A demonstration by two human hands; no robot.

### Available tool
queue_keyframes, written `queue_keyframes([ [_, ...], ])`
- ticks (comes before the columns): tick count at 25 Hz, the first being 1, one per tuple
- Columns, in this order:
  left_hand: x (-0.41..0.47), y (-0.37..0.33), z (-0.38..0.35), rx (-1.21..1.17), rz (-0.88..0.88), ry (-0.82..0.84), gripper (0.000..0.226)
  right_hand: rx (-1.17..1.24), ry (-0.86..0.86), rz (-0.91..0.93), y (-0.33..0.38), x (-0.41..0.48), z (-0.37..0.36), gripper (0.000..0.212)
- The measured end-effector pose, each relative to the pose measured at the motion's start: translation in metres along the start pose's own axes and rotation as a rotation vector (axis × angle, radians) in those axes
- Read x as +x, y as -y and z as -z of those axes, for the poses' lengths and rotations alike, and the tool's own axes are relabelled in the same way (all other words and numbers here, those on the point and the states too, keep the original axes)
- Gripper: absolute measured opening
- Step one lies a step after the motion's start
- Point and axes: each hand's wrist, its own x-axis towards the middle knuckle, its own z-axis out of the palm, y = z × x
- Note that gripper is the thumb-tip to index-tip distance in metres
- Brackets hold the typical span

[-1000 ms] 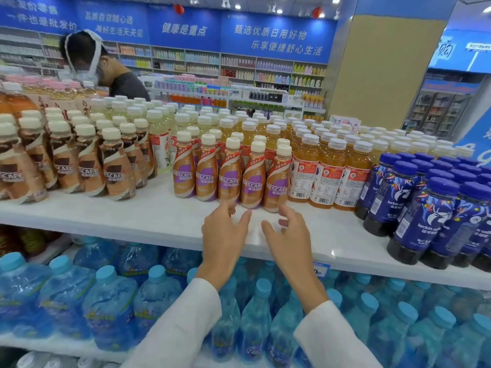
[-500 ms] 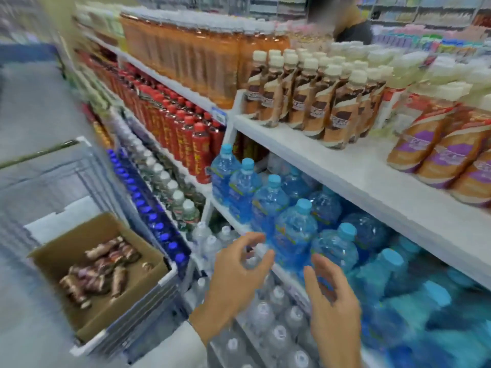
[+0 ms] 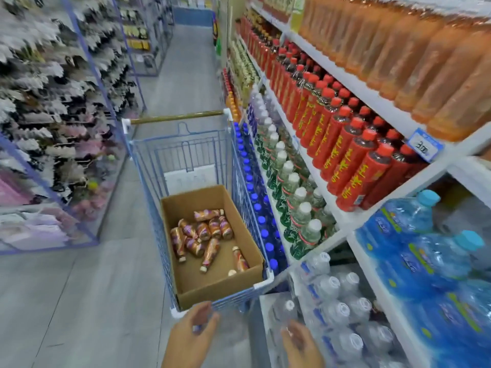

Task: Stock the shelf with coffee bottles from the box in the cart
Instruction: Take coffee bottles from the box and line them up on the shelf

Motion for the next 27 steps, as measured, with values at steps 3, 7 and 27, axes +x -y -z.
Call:
queue_keyframes([
  [3,0.037,0.008,0.027,0.002,0.038,-0.025,0.021,-0.056,0.099,-0.125,0.033,0.024,-0.032,0.038],
  [7,0.081,0.004,0.049,0.013,0.069,-0.043,0.027,-0.182,0.224,-0.119,0.103,0.039,-0.066,0.014],
  [27,0.4,-0.014,-0.026,0.002,0.445,-0.218,0.037,-0.366,0.566,-0.207,0.159,0.268,-0.208,0.035],
])
